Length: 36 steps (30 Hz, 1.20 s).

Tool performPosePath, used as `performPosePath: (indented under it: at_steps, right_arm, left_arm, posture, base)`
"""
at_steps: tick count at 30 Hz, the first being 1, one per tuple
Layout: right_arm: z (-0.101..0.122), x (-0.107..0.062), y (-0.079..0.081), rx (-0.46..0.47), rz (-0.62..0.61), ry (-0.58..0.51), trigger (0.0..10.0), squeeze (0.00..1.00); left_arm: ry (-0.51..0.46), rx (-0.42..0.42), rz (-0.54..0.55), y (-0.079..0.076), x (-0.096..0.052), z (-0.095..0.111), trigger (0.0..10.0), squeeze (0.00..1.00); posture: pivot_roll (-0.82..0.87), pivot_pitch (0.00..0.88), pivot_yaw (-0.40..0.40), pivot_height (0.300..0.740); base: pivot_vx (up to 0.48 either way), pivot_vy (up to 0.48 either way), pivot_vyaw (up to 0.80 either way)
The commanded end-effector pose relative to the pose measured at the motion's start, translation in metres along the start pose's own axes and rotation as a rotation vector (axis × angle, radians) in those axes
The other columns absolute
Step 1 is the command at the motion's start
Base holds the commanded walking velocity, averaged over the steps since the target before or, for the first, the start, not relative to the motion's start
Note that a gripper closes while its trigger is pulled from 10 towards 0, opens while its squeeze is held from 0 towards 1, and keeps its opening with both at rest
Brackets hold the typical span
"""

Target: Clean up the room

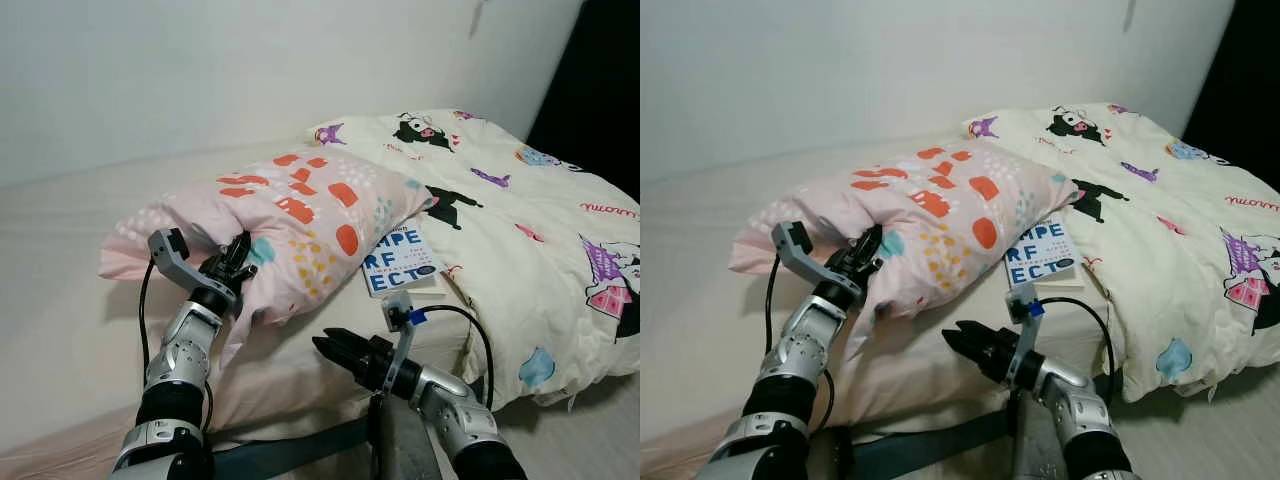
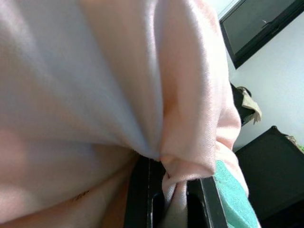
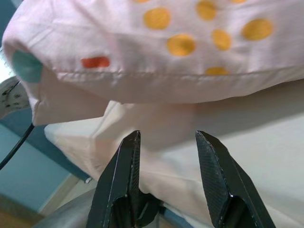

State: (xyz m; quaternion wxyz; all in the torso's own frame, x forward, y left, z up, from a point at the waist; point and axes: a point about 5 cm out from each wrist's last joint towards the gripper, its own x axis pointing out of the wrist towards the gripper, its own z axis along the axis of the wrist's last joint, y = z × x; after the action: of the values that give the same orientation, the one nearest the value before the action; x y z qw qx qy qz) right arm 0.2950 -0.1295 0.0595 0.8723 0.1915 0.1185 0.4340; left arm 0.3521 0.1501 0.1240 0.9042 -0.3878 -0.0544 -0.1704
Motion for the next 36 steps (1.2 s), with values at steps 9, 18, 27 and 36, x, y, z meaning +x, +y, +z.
performPosePath:
  at_steps: [9, 18, 27, 36]
  right_arm:
    - [0.017, -0.003, -0.014, 0.013, -0.201, -0.114, 10.0, 0.00]
    - [0.020, -0.004, -0.018, 0.029, -0.248, -0.139, 10.0, 0.00]
    - [0.014, -0.002, -0.020, 0.041, -0.290, -0.126, 10.0, 0.00]
    - [0.010, -0.001, -0.019, 0.039, -0.302, -0.109, 10.0, 0.00]
  left_arm:
    - [-0.003, 0.074, 0.056, 0.008, 0.000, 0.006, 10.0, 0.00]
    - [-0.039, 0.096, 0.078, 0.012, 0.002, 0.018, 10.0, 0.00]
    - [-0.019, 0.106, 0.088, 0.015, -0.001, 0.012, 10.0, 0.00]
    - [0.009, 0.121, 0.101, 0.017, -0.003, 0.007, 10.0, 0.00]
  posture:
    - [-0.08, 0.015, -0.010, 0.521]
    - [-0.07, 0.008, -0.012, 0.559]
    - [-0.07, 0.006, -0.013, 0.597]
    - [-0.07, 0.008, -0.012, 0.626]
  base:
    - [0.000, 0.000, 0.00]
    - [0.000, 0.000, 0.00]
    - [0.000, 0.000, 0.00]
    - [0.000, 0.000, 0.00]
